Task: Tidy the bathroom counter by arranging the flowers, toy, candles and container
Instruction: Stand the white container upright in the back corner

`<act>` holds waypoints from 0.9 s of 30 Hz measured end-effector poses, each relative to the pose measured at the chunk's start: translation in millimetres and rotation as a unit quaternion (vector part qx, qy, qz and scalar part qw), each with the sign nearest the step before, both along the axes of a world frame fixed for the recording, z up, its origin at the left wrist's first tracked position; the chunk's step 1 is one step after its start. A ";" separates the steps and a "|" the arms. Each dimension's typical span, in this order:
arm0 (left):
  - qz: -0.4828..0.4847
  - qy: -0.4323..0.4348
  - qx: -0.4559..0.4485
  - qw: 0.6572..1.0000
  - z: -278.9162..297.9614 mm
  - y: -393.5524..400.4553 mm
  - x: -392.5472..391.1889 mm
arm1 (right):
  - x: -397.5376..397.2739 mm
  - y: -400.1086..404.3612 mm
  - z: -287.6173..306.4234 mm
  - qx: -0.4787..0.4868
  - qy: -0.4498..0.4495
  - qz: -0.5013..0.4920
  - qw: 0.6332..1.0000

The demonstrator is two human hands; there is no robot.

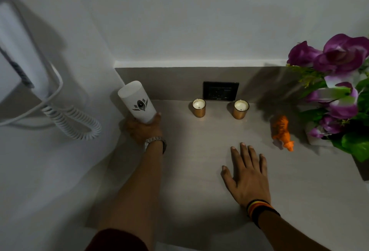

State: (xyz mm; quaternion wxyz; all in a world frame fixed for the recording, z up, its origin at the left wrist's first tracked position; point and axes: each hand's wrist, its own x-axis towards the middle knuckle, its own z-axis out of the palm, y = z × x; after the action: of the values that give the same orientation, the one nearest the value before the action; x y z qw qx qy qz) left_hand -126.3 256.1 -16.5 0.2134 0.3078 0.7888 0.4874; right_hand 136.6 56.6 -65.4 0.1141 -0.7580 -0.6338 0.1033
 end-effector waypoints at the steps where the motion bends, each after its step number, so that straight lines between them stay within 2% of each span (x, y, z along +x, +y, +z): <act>1: 0.008 -0.008 0.006 1.000 -4.4 3.0 -1.3 | 0.0 0.3 -0.7 0.002 0.002 -0.001 1.000; 9: -0.025 0.059 -0.015 0.998 8.4 26.5 -23.0 | -0.3 0.6 -1.2 -0.005 0.000 -0.002 1.000; 20: -0.081 0.160 -0.040 0.983 -2.3 60.5 -49.9 | -0.2 1.3 -2.9 0.003 -0.001 -0.008 1.000; 25: -0.090 0.195 -0.042 0.976 -7.7 36.5 -38.4 | -0.1 1.3 -2.0 0.000 -0.002 -0.006 1.000; 27: -0.135 0.197 -0.014 0.971 -20.7 6.0 -21.1 | -0.4 0.9 -0.4 0.000 -0.002 -0.006 1.000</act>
State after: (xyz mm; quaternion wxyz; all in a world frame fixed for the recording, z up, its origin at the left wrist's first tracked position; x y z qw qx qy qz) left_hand -147.5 262.1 -37.1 0.1220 0.4982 0.7734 0.3725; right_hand 136.2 57.5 -65.9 0.1132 -0.7620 -0.6295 0.1013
